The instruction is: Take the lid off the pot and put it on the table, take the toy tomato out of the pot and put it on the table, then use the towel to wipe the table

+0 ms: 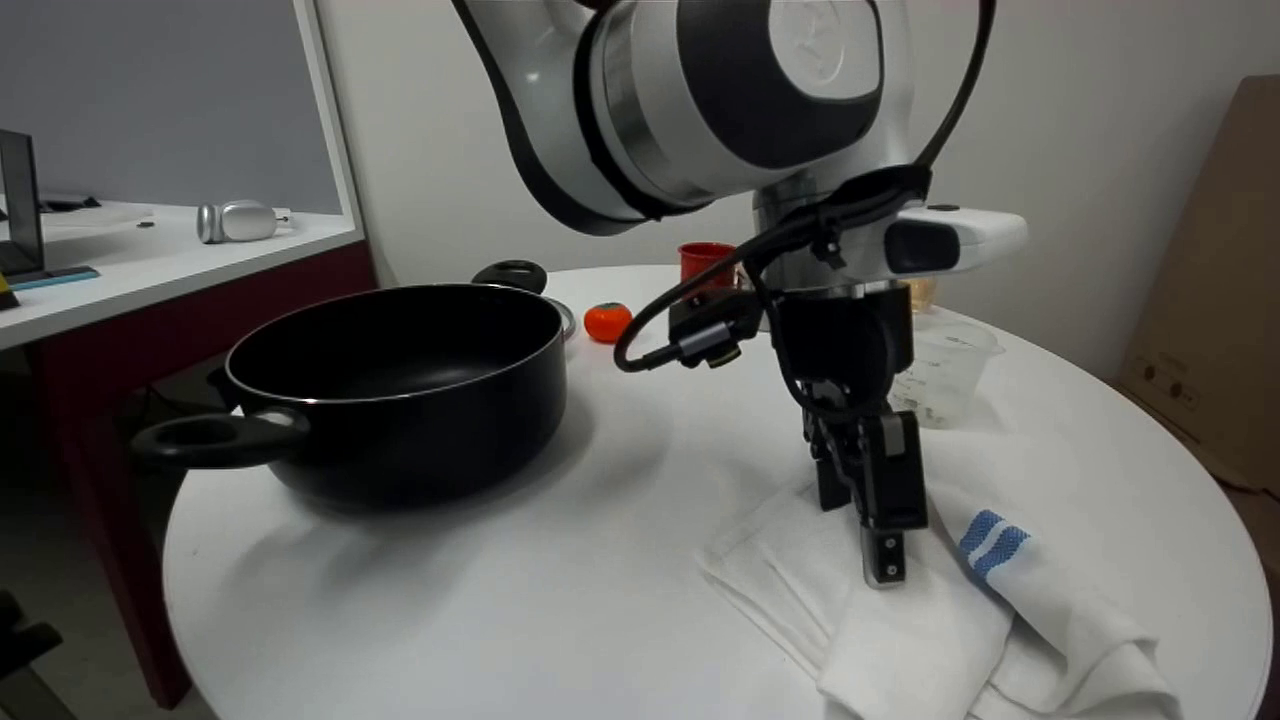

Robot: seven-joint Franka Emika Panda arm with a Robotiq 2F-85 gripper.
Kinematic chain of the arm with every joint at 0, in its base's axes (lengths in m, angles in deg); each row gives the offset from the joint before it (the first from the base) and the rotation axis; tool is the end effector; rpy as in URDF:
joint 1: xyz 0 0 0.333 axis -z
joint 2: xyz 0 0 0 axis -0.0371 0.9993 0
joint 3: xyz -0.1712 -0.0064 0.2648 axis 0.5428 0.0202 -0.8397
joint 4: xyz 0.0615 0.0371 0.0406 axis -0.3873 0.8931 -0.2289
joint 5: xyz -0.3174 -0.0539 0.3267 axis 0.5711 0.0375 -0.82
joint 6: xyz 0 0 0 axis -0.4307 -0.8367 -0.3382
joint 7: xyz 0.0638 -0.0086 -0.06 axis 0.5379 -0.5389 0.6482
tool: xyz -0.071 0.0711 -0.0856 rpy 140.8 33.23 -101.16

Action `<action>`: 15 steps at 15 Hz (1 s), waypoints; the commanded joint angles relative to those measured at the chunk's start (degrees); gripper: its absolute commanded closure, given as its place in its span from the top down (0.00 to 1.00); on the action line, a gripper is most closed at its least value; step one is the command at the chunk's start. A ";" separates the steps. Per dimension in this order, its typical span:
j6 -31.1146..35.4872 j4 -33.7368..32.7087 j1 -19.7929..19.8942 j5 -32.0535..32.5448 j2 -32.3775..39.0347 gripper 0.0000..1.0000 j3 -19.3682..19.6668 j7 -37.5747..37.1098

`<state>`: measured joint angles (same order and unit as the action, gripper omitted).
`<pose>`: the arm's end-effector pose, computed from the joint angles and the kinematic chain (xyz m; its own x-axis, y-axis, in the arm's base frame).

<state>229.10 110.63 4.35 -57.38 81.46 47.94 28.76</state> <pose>0.5755 -0.2924 0.0005 0.5477 -0.8171 0.1803 -0.8283 -0.4991 0.2545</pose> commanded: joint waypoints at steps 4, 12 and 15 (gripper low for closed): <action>0.50 0.40 4.29 -5.47 -1.07 0.53 -3.95 5.14; 0.39 0.40 5.79 -8.58 -4.19 0.00 -12.83 16.65; -0.44 -0.46 5.72 -9.94 -4.15 0.04 -17.95 22.53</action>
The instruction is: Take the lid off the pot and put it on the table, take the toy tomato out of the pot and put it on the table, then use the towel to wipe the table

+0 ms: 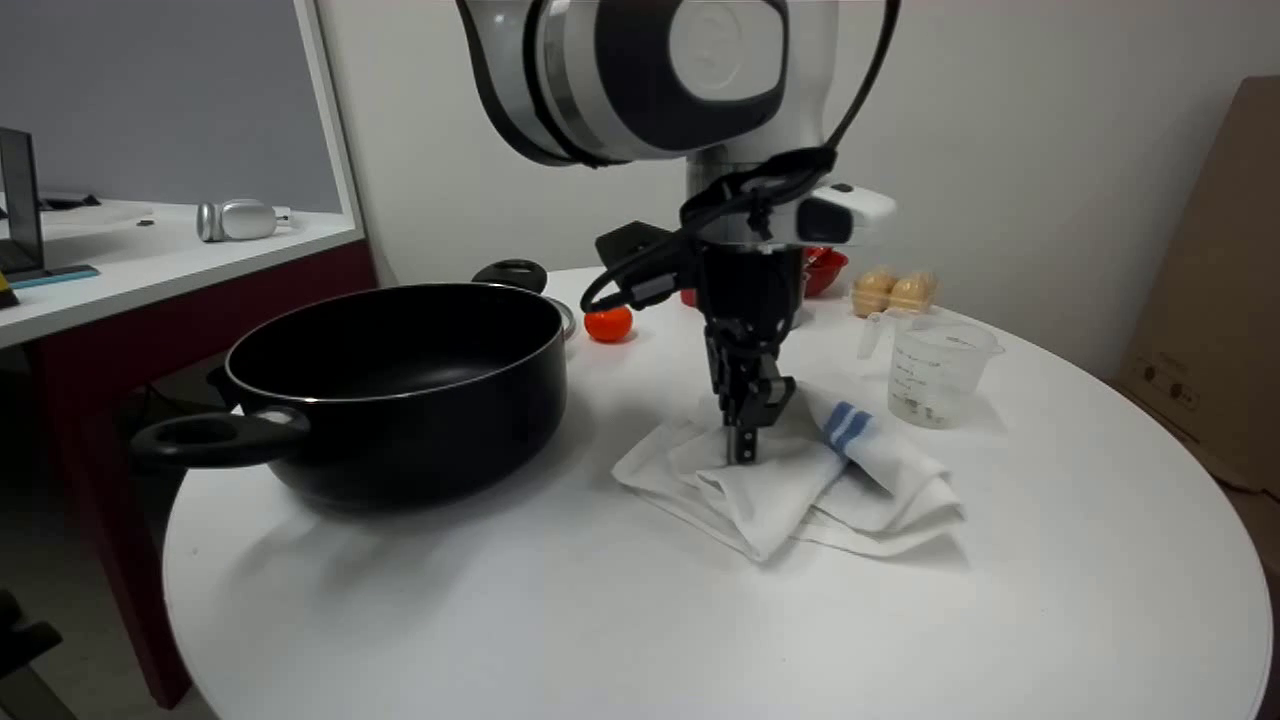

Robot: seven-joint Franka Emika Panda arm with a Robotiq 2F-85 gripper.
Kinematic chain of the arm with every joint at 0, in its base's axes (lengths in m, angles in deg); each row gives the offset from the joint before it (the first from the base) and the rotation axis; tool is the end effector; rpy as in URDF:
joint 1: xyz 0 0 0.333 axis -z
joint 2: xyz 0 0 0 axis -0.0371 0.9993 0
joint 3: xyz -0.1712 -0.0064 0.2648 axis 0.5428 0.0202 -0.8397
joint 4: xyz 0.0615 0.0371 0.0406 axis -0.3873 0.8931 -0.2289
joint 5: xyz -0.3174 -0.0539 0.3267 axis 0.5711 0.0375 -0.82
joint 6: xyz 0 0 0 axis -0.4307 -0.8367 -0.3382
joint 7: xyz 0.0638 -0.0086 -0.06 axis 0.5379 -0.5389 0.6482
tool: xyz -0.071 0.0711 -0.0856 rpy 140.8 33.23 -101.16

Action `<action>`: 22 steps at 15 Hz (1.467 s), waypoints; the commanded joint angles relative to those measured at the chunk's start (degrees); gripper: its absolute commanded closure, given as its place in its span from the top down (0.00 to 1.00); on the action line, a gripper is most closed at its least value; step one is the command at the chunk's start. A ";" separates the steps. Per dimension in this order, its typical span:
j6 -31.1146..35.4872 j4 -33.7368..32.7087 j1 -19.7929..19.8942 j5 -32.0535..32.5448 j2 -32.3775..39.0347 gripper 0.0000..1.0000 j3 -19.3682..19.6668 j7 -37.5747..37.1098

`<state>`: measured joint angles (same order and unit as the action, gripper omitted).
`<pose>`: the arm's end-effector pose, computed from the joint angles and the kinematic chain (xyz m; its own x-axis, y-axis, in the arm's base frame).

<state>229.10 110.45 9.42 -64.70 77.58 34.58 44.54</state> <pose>0.6207 -0.1981 0.0107 0.7157 -0.6964 0.0523 -0.6984 -0.7131 0.0616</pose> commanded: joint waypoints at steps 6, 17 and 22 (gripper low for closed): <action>-3.63 -0.78 0.62 -3.63 0.48 0.04 -12.11 16.77; -3.65 3.98 7.62 -9.23 -2.83 0.04 -7.78 18.59; -2.66 8.42 12.40 -12.46 -5.44 0.04 -6.15 18.96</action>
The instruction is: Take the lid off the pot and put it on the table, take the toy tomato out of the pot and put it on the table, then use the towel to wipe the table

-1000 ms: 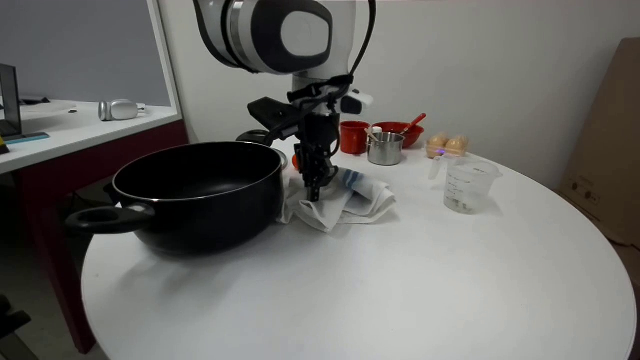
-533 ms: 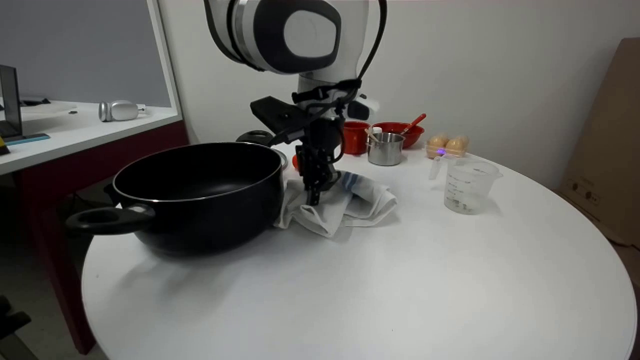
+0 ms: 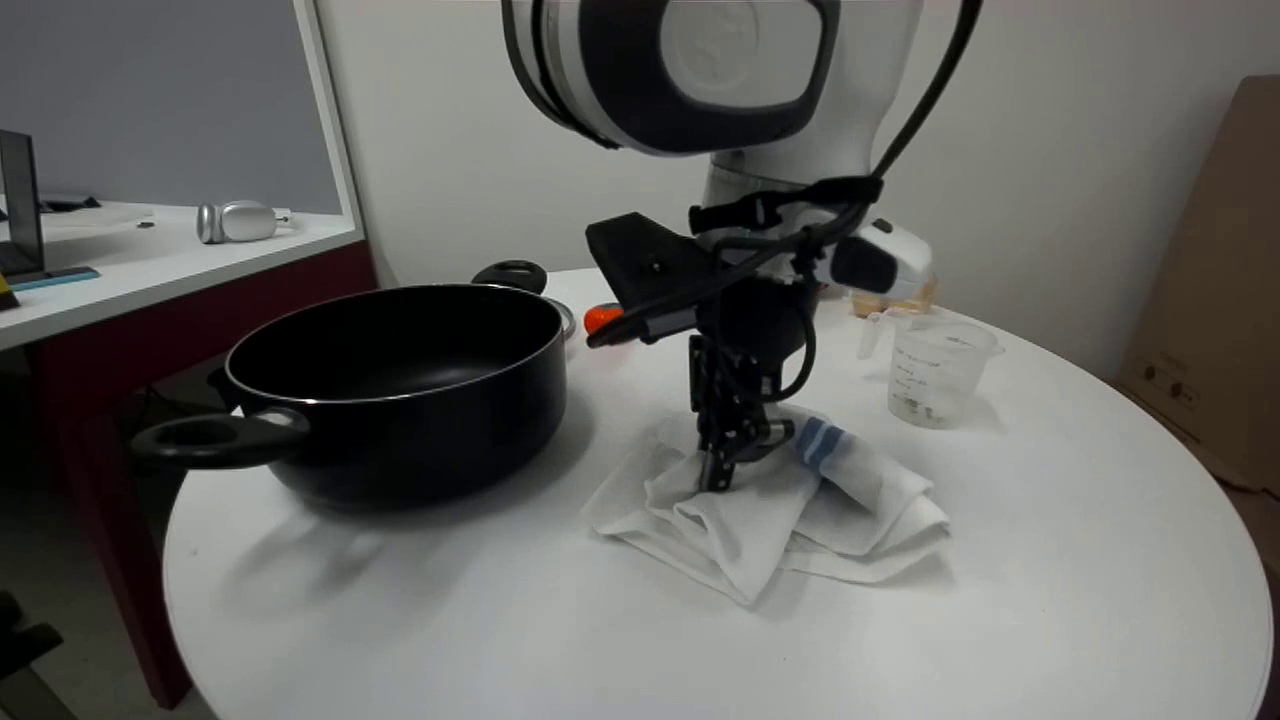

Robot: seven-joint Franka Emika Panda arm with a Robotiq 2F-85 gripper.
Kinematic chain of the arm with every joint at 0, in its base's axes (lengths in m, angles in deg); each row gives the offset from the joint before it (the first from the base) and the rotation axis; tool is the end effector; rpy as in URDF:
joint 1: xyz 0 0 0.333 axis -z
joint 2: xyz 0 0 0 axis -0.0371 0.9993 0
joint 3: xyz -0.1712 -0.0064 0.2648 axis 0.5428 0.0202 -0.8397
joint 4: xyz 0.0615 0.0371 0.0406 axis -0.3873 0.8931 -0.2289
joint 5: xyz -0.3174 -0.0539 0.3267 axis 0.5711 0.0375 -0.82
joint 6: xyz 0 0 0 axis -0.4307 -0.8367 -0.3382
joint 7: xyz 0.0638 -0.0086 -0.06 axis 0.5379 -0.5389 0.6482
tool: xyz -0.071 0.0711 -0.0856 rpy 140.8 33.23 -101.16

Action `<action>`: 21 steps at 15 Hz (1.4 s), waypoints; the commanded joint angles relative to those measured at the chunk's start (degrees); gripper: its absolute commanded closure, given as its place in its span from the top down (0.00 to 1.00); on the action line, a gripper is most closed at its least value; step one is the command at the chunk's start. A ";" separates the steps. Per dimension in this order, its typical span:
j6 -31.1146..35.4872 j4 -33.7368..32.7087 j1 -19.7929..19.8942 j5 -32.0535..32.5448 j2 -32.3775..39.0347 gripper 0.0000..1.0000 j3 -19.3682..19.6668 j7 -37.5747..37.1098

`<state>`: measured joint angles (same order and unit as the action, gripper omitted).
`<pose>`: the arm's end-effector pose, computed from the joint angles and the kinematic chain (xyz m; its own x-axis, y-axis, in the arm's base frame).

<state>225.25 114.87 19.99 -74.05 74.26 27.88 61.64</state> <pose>0.5770 -0.2250 0.0077 0.7484 -0.6564 -0.0946 -0.6625 -0.7465 -0.0614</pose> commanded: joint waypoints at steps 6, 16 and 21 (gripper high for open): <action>3.81 12.89 6.02 -8.98 -7.34 0.04 0.04 4.01; 4.25 19.60 5.94 -13.21 -11.97 0.04 -0.42 5.83; 3.03 17.64 5.22 -11.01 -11.57 0.04 3.16 4.02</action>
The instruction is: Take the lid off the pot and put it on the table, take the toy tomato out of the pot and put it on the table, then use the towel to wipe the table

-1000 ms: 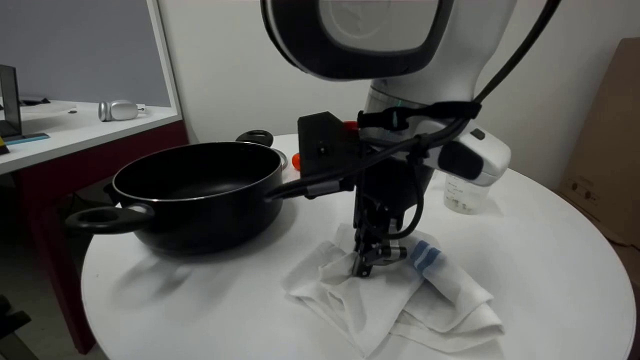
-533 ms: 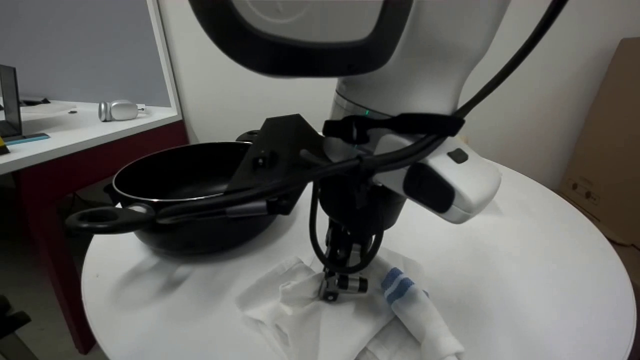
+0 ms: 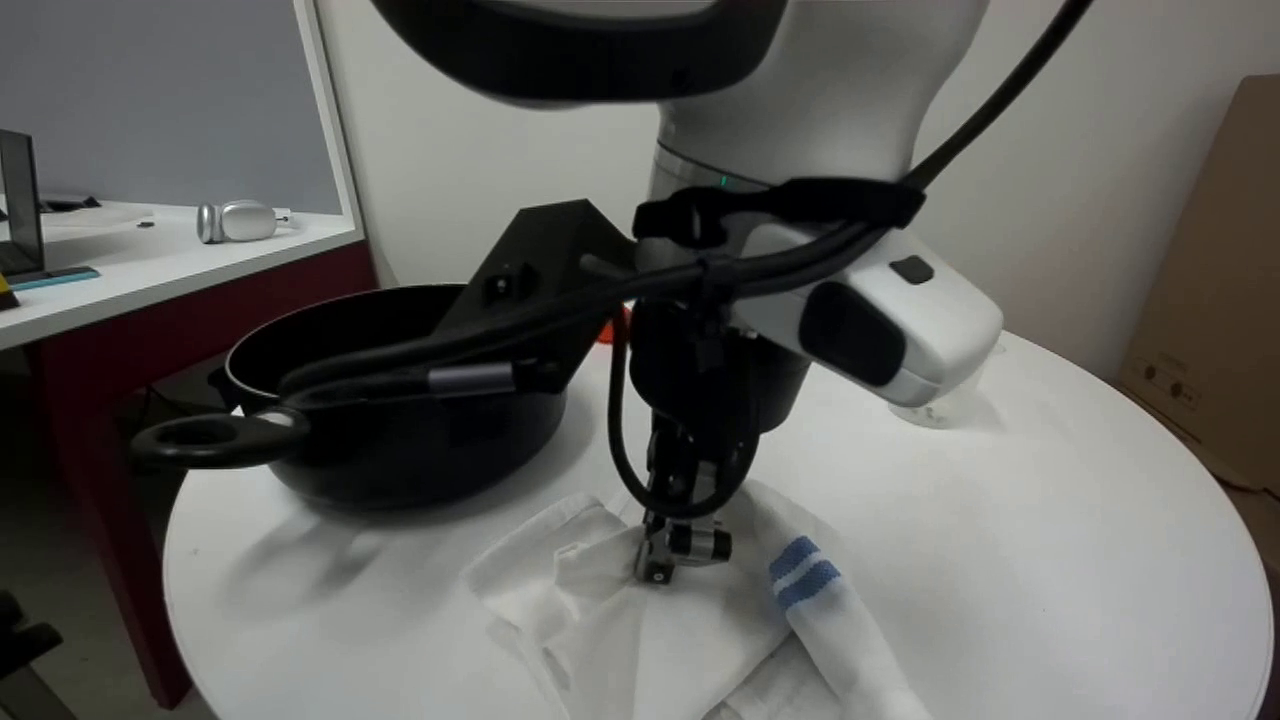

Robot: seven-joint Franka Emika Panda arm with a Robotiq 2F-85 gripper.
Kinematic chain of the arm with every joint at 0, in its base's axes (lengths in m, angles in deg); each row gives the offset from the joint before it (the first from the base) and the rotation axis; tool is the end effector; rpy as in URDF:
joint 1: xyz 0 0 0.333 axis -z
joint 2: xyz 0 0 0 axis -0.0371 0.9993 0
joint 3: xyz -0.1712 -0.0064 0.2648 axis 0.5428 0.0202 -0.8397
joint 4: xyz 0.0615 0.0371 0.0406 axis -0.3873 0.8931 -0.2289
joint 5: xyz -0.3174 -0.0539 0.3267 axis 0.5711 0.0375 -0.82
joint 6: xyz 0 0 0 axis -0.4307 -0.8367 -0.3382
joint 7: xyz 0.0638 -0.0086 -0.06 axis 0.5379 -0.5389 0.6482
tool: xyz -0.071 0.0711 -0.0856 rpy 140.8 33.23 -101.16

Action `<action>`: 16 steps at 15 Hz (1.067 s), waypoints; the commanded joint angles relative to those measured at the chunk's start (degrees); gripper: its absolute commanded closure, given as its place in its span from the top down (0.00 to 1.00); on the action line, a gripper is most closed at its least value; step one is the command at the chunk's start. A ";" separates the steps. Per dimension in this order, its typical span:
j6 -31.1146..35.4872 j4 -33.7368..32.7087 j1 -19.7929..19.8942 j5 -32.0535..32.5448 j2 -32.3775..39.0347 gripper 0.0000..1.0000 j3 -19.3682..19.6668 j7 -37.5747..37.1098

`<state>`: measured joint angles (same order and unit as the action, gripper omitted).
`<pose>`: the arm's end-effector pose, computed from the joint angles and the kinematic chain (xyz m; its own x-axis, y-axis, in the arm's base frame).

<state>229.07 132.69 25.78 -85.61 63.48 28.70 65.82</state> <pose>0.4585 -0.2537 0.0201 0.5670 -0.8081 -0.1597 -0.8237 -0.5583 -0.0993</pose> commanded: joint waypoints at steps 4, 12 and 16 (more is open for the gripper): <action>-1.29 -0.96 -0.29 0.56 -0.22 0.04 3.71 -0.20; -1.80 -2.17 -1.25 0.20 -0.93 0.76 2.65 0.54; -1.48 -1.04 -1.30 -0.24 -2.42 1.00 2.28 1.07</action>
<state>228.27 130.48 24.48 -85.55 63.07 31.06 65.82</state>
